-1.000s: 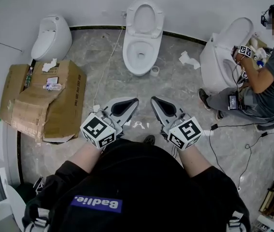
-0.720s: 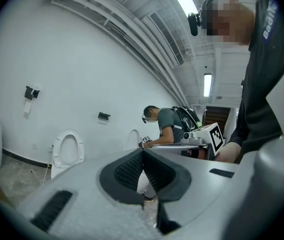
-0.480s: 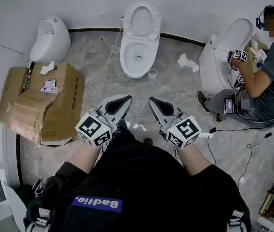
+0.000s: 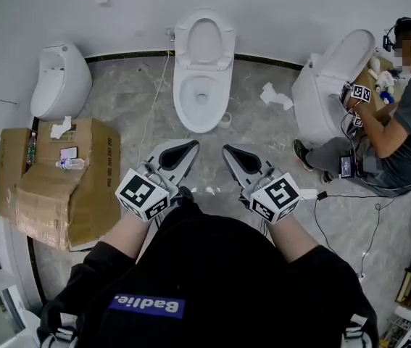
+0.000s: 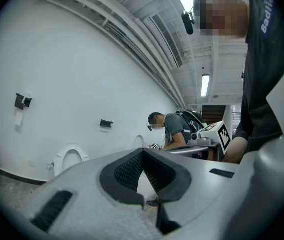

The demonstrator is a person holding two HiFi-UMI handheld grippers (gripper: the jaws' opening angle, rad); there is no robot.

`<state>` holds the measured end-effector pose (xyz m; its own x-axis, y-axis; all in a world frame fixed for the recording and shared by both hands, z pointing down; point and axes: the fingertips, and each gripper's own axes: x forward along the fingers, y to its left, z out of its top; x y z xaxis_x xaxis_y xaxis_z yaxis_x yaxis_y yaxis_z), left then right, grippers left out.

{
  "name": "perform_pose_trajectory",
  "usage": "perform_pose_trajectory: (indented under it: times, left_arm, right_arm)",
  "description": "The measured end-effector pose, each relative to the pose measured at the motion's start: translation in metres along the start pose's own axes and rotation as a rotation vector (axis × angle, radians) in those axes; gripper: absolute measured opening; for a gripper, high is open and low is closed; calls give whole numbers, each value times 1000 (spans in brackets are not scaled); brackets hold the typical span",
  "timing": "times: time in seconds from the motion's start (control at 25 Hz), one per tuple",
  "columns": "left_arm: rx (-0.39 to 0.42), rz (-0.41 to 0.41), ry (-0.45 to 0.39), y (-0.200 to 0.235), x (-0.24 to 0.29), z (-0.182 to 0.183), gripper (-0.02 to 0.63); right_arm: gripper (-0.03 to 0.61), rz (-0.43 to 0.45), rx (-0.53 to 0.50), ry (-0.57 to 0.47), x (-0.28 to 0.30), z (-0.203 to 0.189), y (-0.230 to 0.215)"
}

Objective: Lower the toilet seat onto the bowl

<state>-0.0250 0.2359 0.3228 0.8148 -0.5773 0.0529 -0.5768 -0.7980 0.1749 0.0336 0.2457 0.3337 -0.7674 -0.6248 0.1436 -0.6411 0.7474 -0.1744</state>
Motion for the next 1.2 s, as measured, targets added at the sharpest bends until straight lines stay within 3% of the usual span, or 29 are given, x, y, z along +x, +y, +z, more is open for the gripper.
perform_pose_trajectory:
  times: [0.28,0.56,1.2]
  left_arm:
    - [23,-74,7,54,15,9,15]
    - [7,-81,6,85,35,20,15]
    - [-5,81,22,176,143,40,15]
  right_arm:
    - [26,-54,-6,7,54,11,-22]
    - [26,-55,-2,15,78,25,-48]
    - [26,125,14,-1,148,54,-183]
